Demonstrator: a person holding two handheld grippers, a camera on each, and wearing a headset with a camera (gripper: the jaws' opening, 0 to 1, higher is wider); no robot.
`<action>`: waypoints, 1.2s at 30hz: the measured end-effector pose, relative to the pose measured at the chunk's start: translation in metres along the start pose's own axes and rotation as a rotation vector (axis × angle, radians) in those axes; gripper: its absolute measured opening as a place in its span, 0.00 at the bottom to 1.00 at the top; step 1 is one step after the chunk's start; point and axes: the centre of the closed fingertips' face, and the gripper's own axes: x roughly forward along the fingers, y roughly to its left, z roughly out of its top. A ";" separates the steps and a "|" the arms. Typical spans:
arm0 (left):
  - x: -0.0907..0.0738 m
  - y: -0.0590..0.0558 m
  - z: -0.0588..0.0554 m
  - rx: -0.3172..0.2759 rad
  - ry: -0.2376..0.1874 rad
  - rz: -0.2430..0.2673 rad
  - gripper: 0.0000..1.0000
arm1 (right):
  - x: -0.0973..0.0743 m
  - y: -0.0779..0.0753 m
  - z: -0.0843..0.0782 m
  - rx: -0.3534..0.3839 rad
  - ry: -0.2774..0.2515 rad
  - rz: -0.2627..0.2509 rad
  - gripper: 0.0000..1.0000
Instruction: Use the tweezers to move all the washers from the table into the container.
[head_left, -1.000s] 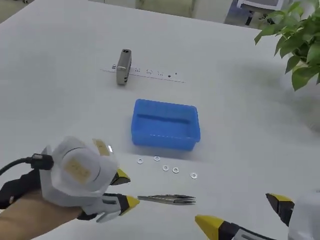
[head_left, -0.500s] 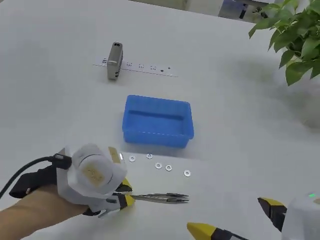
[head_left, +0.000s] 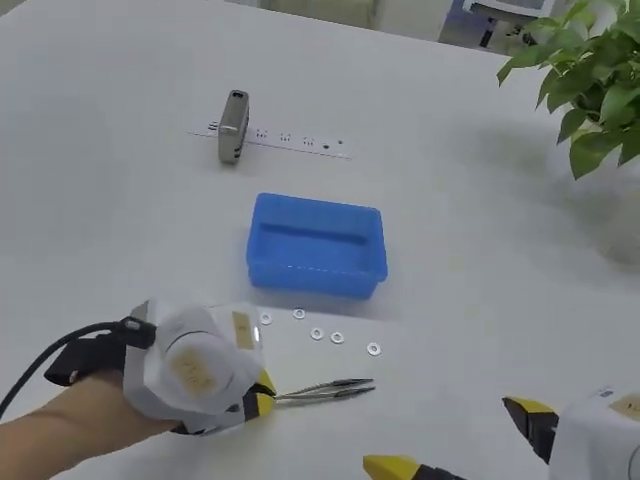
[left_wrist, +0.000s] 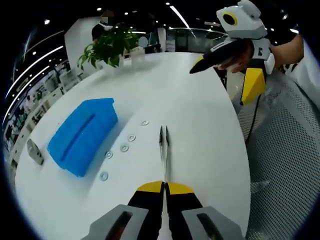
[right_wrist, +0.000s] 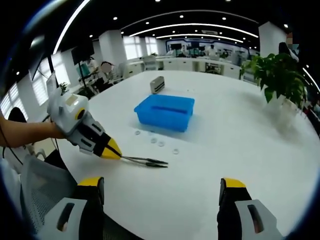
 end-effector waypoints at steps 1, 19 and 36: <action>-0.002 -0.001 0.003 -0.003 -0.005 0.003 0.00 | 0.000 0.002 0.000 -0.004 0.000 0.004 0.94; -0.046 -0.029 0.052 -0.027 -0.129 0.036 0.00 | -0.008 0.028 0.023 -0.119 -0.053 0.080 0.82; -0.112 -0.053 0.081 0.002 -0.153 -0.068 0.00 | -0.013 0.111 0.032 -0.270 -0.019 0.466 0.39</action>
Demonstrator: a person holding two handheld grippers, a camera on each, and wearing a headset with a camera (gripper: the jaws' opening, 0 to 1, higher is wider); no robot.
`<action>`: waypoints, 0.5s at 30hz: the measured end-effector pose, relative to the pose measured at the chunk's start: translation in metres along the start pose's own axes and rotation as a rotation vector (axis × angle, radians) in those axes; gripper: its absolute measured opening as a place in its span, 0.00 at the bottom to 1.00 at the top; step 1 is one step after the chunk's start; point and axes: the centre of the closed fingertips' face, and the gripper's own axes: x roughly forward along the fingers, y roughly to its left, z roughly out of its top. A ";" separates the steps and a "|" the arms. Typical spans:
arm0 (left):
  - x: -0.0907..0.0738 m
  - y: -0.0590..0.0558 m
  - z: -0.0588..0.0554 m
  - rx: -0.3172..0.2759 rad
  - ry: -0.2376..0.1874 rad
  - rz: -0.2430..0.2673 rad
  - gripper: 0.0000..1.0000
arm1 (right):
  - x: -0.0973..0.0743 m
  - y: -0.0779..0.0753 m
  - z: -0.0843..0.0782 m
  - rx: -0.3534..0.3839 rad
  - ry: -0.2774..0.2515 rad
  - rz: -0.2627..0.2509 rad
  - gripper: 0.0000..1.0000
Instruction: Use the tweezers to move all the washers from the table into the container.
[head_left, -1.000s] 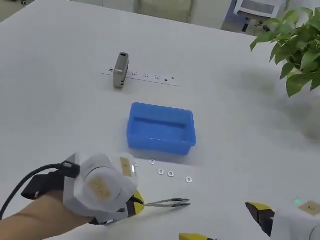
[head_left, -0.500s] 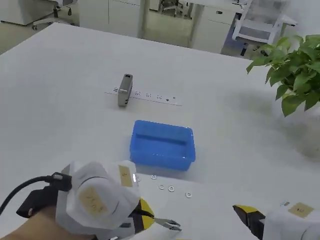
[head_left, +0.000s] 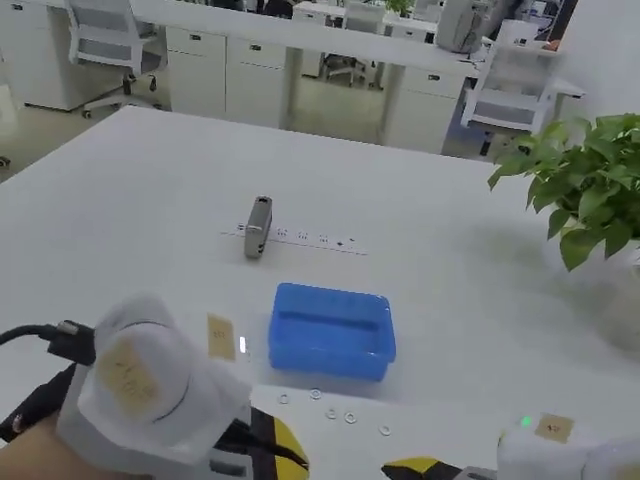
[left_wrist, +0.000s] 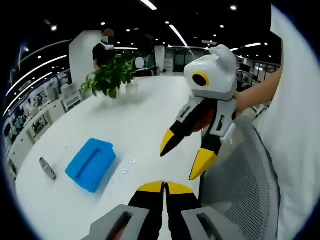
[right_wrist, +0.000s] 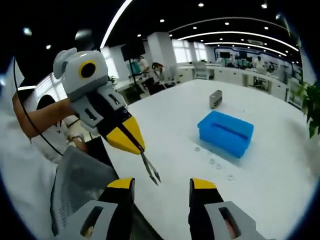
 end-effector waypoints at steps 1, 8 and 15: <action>-0.003 -0.002 0.003 0.008 0.001 -0.012 0.00 | 0.002 0.004 0.003 -0.025 0.003 0.019 0.37; -0.023 -0.013 0.028 0.055 -0.050 -0.061 0.00 | 0.006 0.028 0.015 -0.138 0.041 0.146 0.23; -0.031 -0.029 0.041 0.152 -0.084 -0.108 0.00 | -0.004 0.038 0.030 -0.141 0.005 0.219 0.15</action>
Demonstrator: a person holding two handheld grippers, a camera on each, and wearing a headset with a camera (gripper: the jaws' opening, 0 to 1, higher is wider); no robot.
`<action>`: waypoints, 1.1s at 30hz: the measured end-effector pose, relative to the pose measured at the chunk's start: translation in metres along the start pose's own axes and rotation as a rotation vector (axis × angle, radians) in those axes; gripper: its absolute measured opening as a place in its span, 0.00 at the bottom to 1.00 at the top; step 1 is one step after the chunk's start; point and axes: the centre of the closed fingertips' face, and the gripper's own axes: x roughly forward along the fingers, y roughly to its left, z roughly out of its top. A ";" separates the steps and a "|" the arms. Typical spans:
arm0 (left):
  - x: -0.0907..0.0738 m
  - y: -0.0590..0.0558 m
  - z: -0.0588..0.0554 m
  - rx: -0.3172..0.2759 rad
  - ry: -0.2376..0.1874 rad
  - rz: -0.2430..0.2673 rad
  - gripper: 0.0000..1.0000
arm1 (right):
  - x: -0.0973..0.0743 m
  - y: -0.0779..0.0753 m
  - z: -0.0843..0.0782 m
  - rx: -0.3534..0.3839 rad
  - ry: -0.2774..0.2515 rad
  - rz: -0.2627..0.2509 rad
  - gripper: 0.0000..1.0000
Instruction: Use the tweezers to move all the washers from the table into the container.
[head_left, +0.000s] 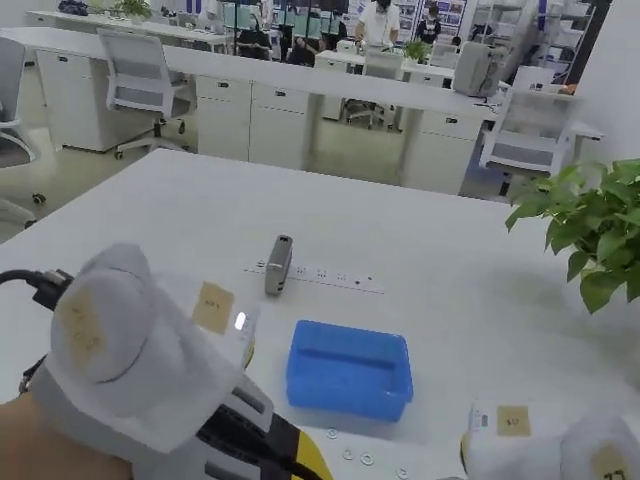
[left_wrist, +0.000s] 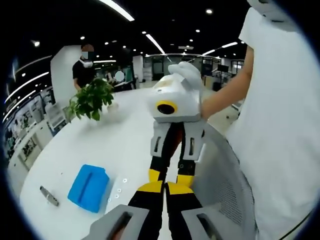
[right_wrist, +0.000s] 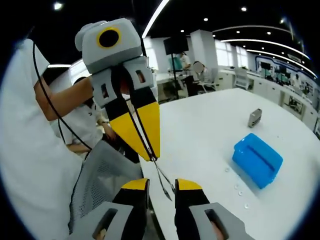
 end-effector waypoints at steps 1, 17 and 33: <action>0.000 0.000 0.001 -0.007 -0.007 -0.005 0.00 | -0.001 0.001 0.003 -0.003 -0.009 0.004 0.13; -0.003 0.002 0.003 -0.020 -0.027 0.010 0.00 | 0.010 0.003 0.004 -0.059 0.022 0.038 0.04; -0.019 0.038 -0.039 -0.427 -0.250 0.499 0.39 | 0.021 -0.045 0.009 -0.002 -0.001 -0.039 0.00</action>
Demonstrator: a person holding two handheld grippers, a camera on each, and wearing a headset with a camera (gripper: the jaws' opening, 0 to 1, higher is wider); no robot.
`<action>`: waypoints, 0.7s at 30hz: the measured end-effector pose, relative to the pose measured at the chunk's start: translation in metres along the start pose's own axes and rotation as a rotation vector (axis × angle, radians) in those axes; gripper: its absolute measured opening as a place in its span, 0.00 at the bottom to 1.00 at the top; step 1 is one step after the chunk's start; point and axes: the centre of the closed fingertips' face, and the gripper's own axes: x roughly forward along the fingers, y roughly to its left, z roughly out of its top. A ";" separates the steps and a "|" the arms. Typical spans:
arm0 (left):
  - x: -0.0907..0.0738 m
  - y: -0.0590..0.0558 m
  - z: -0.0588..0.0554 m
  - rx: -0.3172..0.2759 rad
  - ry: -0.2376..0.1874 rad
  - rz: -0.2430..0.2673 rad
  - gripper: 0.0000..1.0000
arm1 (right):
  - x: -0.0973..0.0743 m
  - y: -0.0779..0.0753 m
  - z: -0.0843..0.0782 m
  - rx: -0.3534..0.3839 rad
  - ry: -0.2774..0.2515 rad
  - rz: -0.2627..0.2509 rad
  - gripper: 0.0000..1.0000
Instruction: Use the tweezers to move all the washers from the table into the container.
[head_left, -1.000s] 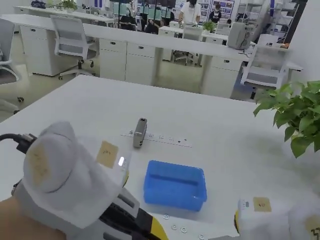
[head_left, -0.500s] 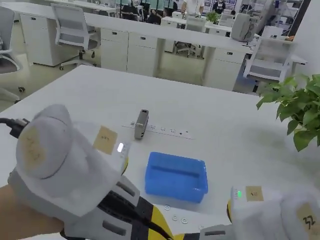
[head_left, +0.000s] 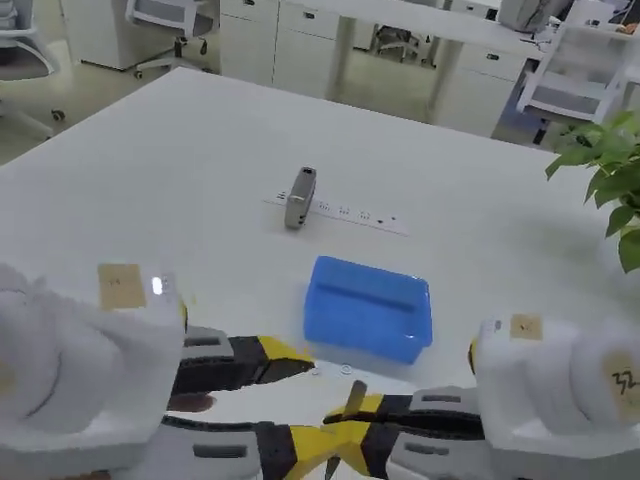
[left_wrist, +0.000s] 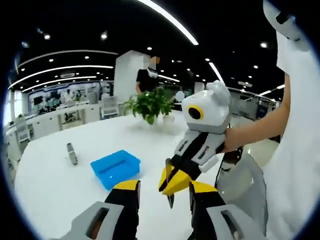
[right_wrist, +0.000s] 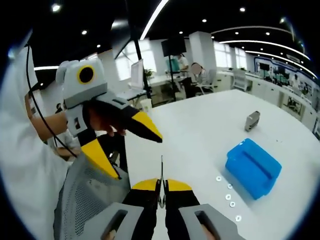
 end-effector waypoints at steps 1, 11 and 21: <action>-0.003 0.003 -0.005 -0.013 0.002 0.040 0.43 | 0.000 -0.003 0.001 0.005 -0.002 -0.004 0.00; -0.017 0.026 -0.053 -0.003 0.078 0.290 0.64 | 0.012 -0.041 0.009 0.018 -0.028 -0.045 0.01; -0.010 0.051 -0.080 0.036 0.143 0.402 0.83 | 0.022 -0.091 0.019 0.053 -0.097 -0.194 0.01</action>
